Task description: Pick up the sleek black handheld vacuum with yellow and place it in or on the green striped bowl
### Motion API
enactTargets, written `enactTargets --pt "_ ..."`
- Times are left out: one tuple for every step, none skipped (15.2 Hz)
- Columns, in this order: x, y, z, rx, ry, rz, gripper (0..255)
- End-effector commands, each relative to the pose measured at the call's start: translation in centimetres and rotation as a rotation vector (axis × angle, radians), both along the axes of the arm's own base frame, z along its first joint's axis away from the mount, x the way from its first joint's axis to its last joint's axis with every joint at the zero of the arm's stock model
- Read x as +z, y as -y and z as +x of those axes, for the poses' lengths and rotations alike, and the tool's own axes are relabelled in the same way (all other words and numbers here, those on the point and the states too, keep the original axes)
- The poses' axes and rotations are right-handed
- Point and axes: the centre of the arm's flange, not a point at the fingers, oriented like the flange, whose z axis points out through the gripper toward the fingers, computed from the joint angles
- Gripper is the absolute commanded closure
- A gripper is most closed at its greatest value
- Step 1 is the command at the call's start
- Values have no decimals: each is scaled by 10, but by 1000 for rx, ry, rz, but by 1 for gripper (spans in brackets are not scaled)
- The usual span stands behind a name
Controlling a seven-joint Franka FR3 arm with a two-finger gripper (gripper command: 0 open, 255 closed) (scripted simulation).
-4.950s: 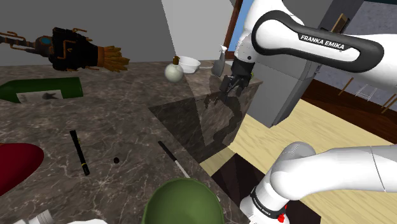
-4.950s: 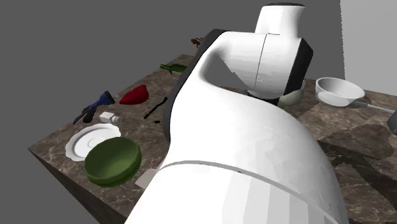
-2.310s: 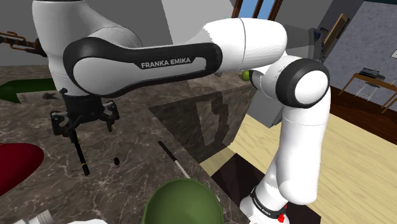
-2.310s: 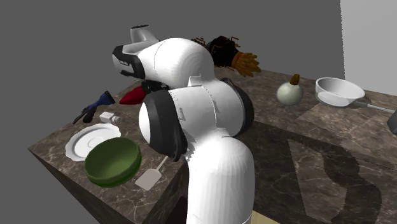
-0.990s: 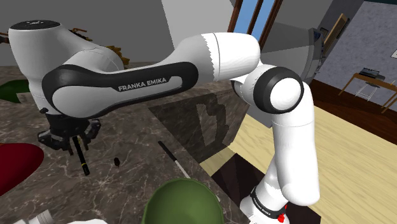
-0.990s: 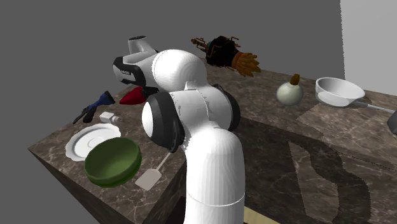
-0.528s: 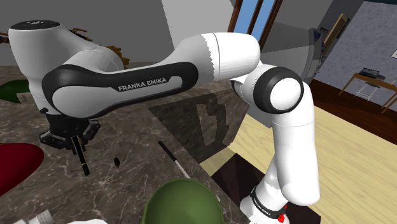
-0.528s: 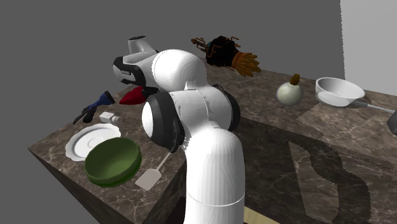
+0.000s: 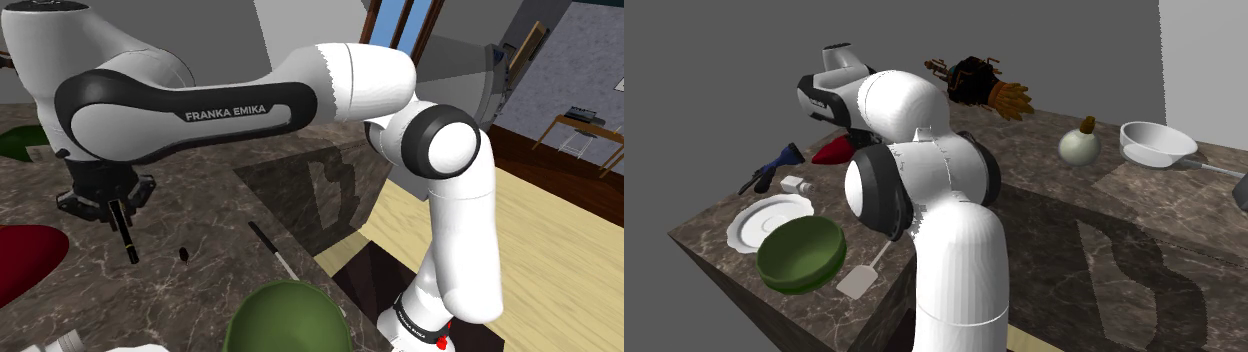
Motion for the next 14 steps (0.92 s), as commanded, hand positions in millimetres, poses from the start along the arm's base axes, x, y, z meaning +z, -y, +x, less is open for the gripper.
enactTargets --pt "11 -1 -1 0 0 0 255" --pt "16 -1 -1 0 0 0 255" --pt "21 -1 -1 0 0 0 255" --pt "27 -1 -1 0 0 0 255" --pt "32 -1 -1 0 0 0 255" --pt "37 -1 -1 0 0 0 255" --pt "43 -1 -1 0 0 0 255" --pt "48 -1 -1 0 0 0 255" --pt "53 -1 -1 0 0 0 255" --pt "58 -1 -1 0 0 0 255" --pt "64 -1 -1 0 0 0 255" --pt "69 -1 -1 0 0 0 255" --pt "74 -1 -1 0 0 0 255" --pt "80 -1 -1 0 0 0 255"
